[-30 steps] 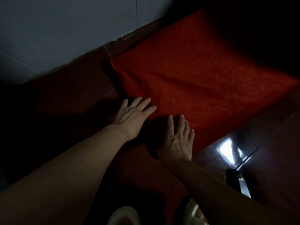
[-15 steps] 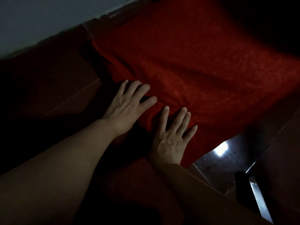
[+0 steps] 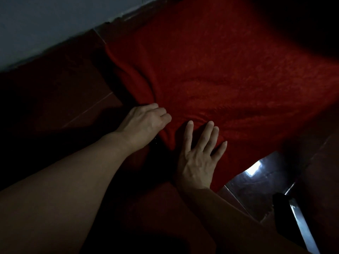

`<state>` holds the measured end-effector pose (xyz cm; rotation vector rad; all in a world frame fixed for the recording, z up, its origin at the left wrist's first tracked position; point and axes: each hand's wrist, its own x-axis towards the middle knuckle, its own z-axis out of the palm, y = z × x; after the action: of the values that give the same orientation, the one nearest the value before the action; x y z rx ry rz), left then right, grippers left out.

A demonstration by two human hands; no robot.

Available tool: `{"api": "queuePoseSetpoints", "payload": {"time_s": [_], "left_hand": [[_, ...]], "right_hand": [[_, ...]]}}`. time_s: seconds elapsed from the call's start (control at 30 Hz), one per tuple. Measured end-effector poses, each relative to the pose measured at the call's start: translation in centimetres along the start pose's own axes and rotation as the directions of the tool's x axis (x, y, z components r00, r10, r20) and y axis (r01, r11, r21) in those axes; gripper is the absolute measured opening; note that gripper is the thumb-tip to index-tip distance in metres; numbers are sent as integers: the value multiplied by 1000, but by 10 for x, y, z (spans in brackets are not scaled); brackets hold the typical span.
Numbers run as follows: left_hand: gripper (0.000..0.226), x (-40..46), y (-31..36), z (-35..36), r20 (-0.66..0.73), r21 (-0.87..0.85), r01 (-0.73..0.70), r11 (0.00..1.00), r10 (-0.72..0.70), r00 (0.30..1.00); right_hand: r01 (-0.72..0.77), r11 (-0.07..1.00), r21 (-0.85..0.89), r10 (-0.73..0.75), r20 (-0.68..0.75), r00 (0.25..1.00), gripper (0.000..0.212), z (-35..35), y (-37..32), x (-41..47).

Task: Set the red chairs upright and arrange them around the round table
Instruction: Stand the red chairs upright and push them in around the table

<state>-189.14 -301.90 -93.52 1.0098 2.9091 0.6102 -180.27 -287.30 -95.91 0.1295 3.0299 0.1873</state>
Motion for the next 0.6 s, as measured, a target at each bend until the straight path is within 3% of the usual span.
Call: {"api": "queuePoseSetpoints", "payload": {"time_s": [0.17, 0.43, 0.6], "left_hand": [[33, 0, 1, -2, 6, -66, 36, 997, -36, 999], [40, 1, 15, -31, 136, -84, 78, 993, -66, 988], [42, -3, 49, -54, 219, -101, 84, 991, -60, 974]], "right_hand": [[91, 996, 3, -91, -77, 993, 95, 1, -7, 5], [82, 996, 33, -80, -57, 995, 107, -16, -4, 0], [45, 997, 56, -41, -58, 997, 89, -44, 7, -19]]}}
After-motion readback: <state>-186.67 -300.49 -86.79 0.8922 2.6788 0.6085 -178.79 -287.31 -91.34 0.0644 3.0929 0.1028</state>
